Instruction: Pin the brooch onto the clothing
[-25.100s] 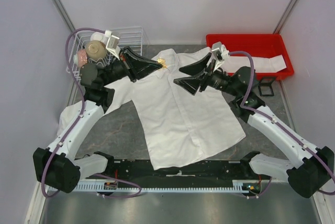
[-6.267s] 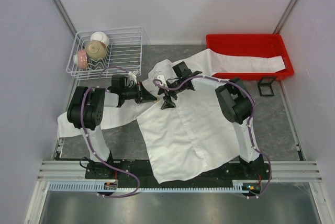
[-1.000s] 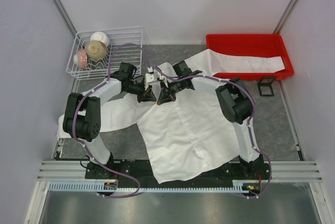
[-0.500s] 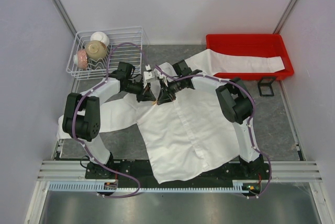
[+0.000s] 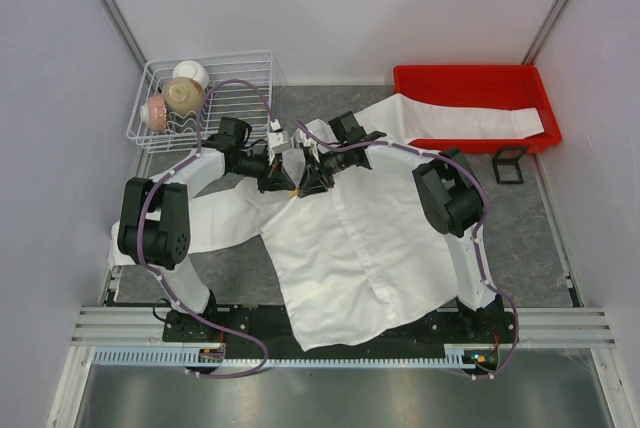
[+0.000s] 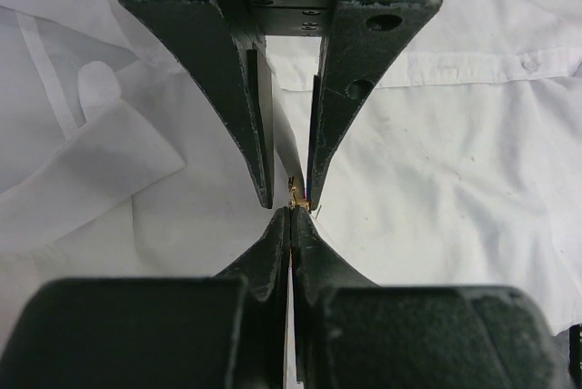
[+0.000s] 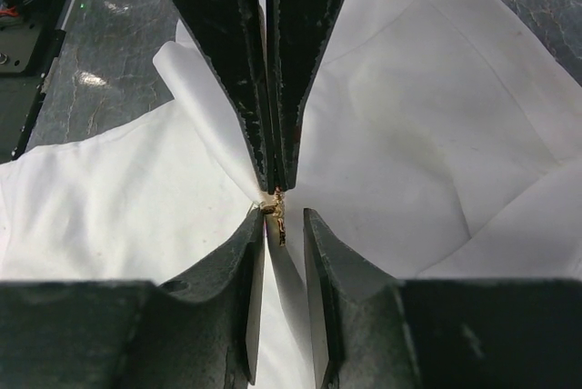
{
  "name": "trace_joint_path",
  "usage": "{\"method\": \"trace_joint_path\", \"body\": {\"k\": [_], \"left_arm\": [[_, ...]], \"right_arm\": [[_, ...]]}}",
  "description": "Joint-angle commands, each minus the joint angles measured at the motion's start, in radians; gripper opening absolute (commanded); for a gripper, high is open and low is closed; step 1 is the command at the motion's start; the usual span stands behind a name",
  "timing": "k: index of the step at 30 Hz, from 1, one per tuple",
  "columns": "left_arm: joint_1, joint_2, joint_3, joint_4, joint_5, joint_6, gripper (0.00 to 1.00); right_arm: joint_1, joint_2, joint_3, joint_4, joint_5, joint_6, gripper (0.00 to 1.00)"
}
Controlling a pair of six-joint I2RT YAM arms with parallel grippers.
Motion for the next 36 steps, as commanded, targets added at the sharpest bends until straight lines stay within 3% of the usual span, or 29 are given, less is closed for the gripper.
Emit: {"method": "trace_joint_path", "body": {"k": [1, 15, 19, 26, 30, 36], "left_arm": [[0.004, -0.011, -0.004, 0.024, 0.067, -0.019, 0.02], [0.019, -0.014, -0.007, 0.037, 0.087, -0.030, 0.02], [0.022, -0.014, -0.010, 0.037, 0.090, -0.030, 0.02], [0.025, -0.014, -0.016, 0.038, 0.090, -0.032, 0.02], [0.028, -0.017, -0.021, 0.046, 0.090, -0.041, 0.02], [0.038, -0.017, -0.024, 0.063, 0.093, -0.059, 0.02]], "right_arm": [[0.004, -0.017, 0.047, 0.049, -0.041, 0.006, 0.31], [0.002, 0.000, 0.050, 0.047, -0.007, 0.012, 0.31], [0.004, 0.003, 0.054, 0.049, 0.011, 0.029, 0.38], [0.004, 0.003, 0.051, 0.050, 0.014, 0.032, 0.36], [0.004, 0.006, 0.051, 0.050, 0.024, 0.038, 0.43], [0.004, 0.008, 0.051, 0.052, 0.024, 0.041, 0.38]]}}
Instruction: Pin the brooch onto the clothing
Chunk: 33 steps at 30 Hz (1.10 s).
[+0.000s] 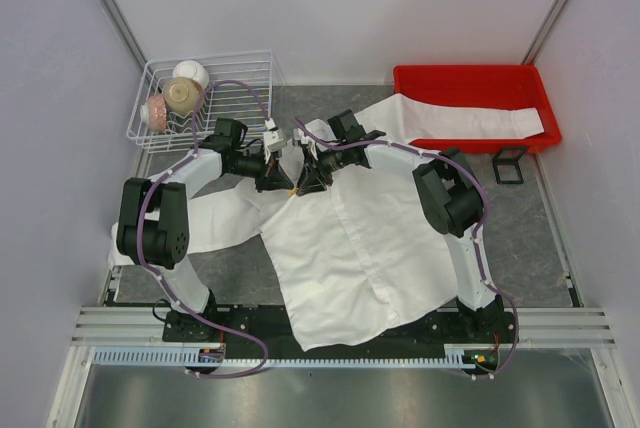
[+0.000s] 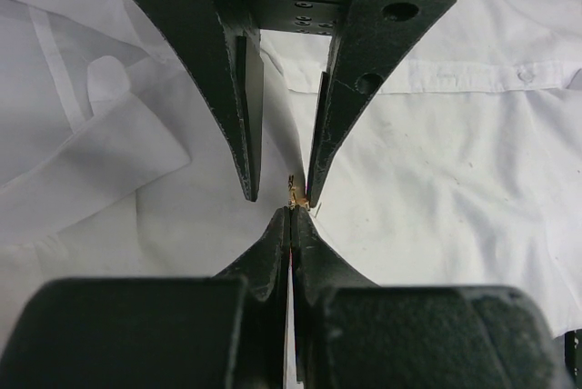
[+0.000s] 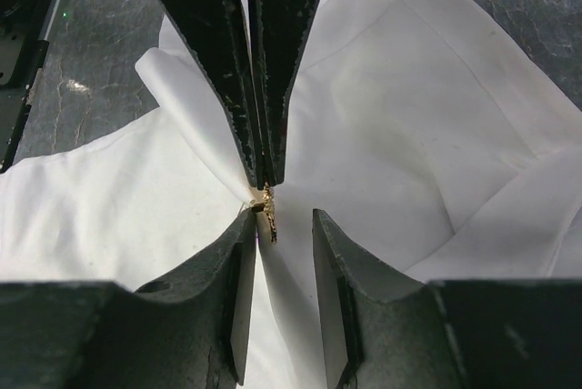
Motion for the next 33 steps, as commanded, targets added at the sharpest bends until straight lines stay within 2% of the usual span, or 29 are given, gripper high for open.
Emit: {"method": "trace_joint_path", "body": {"k": [1, 3, 7, 10, 13, 14, 16, 17, 18, 19, 22, 23, 27, 30, 31, 32, 33], "left_arm": [[0.012, -0.016, -0.007, 0.038, 0.062, -0.036, 0.02], [0.017, -0.016, -0.005, 0.042, 0.064, -0.050, 0.02], [0.018, -0.017, -0.007, 0.044, 0.068, -0.053, 0.02], [0.018, -0.016, -0.005, 0.042, 0.068, -0.055, 0.02], [0.018, -0.016, -0.005, 0.044, 0.068, -0.056, 0.02], [0.018, -0.017, -0.005, 0.044, 0.070, -0.058, 0.02], [0.018, -0.016, -0.002, 0.044, 0.064, -0.062, 0.02], [0.018, -0.017, -0.002, 0.045, 0.062, -0.077, 0.04], [0.021, -0.020, -0.008, 0.076, 0.059, -0.096, 0.09], [0.024, -0.038, -0.017, 0.100, 0.048, -0.154, 0.21], [0.049, -0.103, -0.091, 0.275, 0.012, -0.301, 0.34], [0.052, -0.153, -0.109, 0.313, -0.011, -0.338, 0.44], [0.058, -0.271, -0.177, 0.423, -0.120, -0.453, 0.51], [0.063, -0.377, -0.227, 0.530, -0.224, -0.545, 0.64], [0.064, -0.411, -0.247, 0.588, -0.255, -0.570, 0.80], [0.067, -0.437, -0.284, 0.614, -0.257, -0.568, 0.91], [0.067, -0.483, -0.302, 0.637, -0.252, -0.564, 0.94]], "right_arm": [[0.004, 0.007, 0.037, 0.037, -0.016, 0.001, 0.38], [0.004, 0.007, 0.037, 0.037, -0.015, 0.000, 0.41], [0.004, 0.007, 0.038, 0.040, -0.016, 0.003, 0.39], [0.004, 0.009, 0.038, 0.045, -0.021, 0.006, 0.32], [0.004, 0.009, 0.038, 0.053, -0.030, 0.014, 0.22], [0.004, 0.009, 0.037, 0.057, -0.033, 0.020, 0.12], [0.004, 0.007, 0.038, 0.074, -0.044, 0.032, 0.00], [0.002, 0.007, 0.035, 0.080, -0.045, 0.053, 0.00], [0.004, 0.004, 0.037, 0.088, -0.047, 0.060, 0.00], [0.002, 0.006, 0.037, 0.087, -0.048, 0.064, 0.00], [-0.001, -0.005, 0.032, 0.086, -0.050, 0.072, 0.00], [-0.004, -0.011, 0.031, 0.088, -0.053, 0.075, 0.00], [-0.007, -0.031, 0.017, 0.086, -0.065, 0.089, 0.00], [-0.007, -0.046, 0.005, 0.086, -0.073, 0.095, 0.00], [-0.007, -0.051, 0.002, 0.088, -0.071, 0.098, 0.00], [-0.009, -0.054, 0.000, 0.088, -0.076, 0.099, 0.00], [-0.009, -0.057, -0.003, 0.087, -0.077, 0.102, 0.00]]}}
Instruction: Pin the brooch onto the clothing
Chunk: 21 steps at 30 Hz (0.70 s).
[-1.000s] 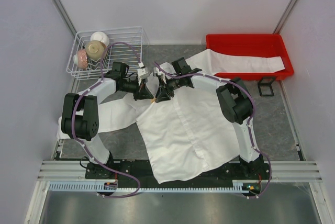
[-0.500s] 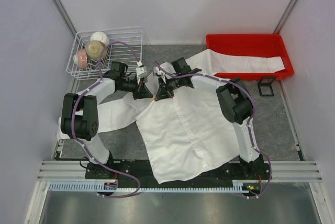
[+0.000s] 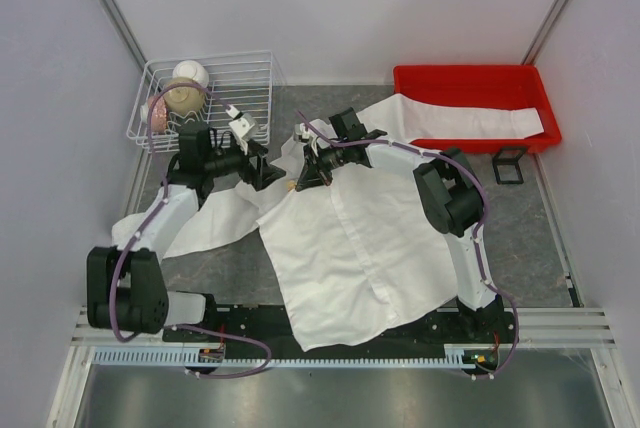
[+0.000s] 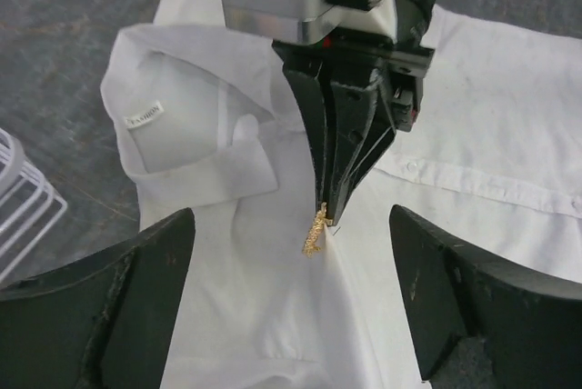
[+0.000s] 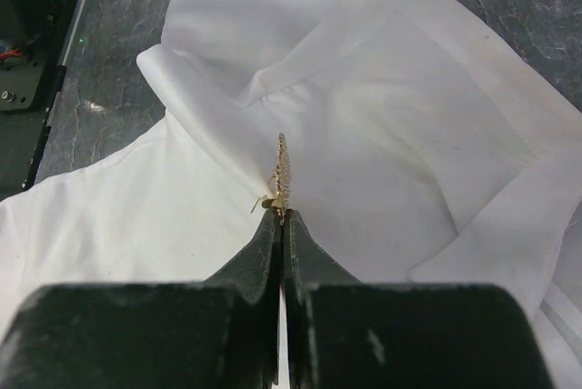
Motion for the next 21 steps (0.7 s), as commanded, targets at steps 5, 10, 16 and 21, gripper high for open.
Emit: {"method": "trace_joint_path", "body": {"k": [5, 10, 16, 21], "left_arm": [[0.011, -0.115, -0.032, 0.087, -0.006, -0.077, 0.96], [0.009, -0.063, -0.063, 0.083, 0.052, -0.033, 0.82], [-0.021, -0.068, -0.140, 0.129, 0.000, 0.164, 0.84], [-0.072, -0.039, -0.160, 0.132, -0.043, 0.274, 0.78]], "right_arm": [[-0.004, -0.080, -0.017, 0.041, -0.064, 0.025, 0.00], [-0.007, -0.097, -0.034, 0.041, -0.075, 0.025, 0.00], [-0.008, -0.106, -0.037, 0.080, -0.080, 0.074, 0.00], [-0.008, -0.111, -0.048, 0.128, -0.087, 0.148, 0.00]]}}
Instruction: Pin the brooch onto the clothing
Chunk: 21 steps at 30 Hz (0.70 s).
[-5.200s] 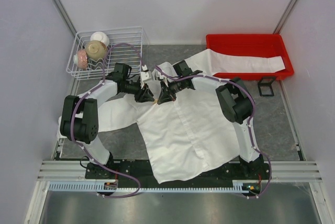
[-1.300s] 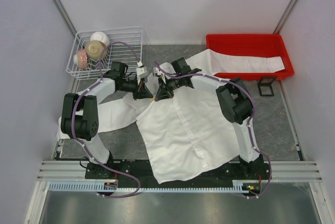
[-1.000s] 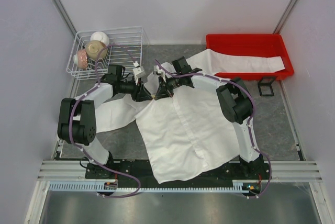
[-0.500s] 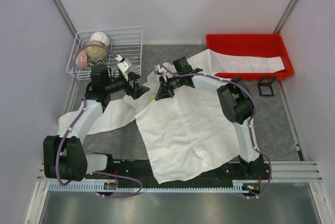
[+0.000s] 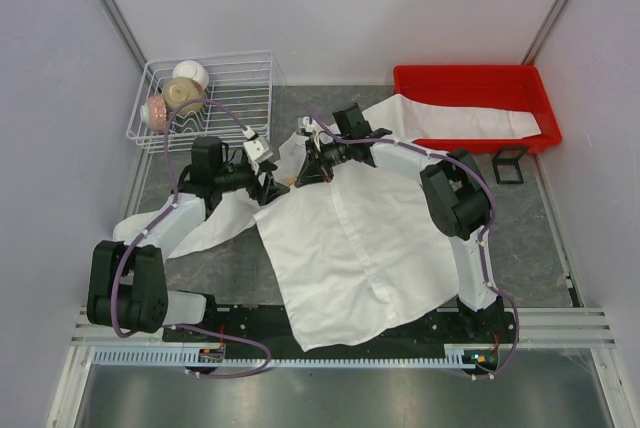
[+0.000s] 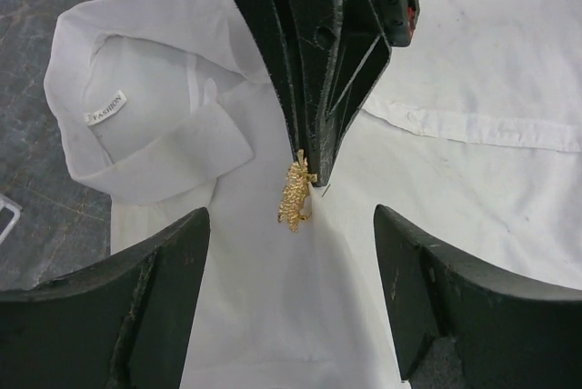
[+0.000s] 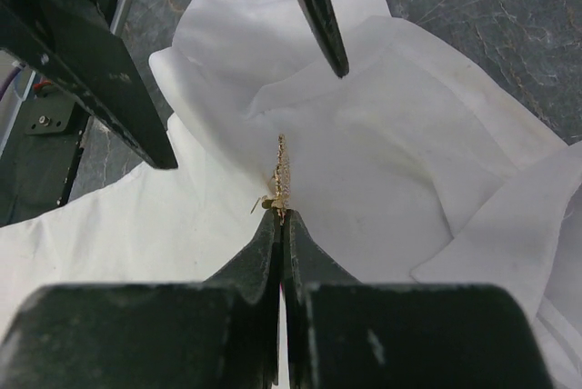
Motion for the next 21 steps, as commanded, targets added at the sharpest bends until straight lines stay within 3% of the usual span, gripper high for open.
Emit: {"method": "trace_joint_path", "body": {"k": [1, 12, 21], "left_arm": [[-0.037, 0.021, -0.016, 0.064, -0.040, 0.159, 0.77], [-0.048, 0.084, -0.019, 0.140, -0.012, 0.178, 0.59], [-0.057, 0.085, -0.041, 0.200, -0.037, 0.164, 0.54]], "right_arm": [[-0.002, -0.060, -0.016, 0.096, -0.062, 0.081, 0.00], [-0.008, -0.070, -0.024, 0.144, -0.079, 0.150, 0.00], [-0.016, -0.050, -0.010, 0.217, -0.088, 0.263, 0.00]]}}
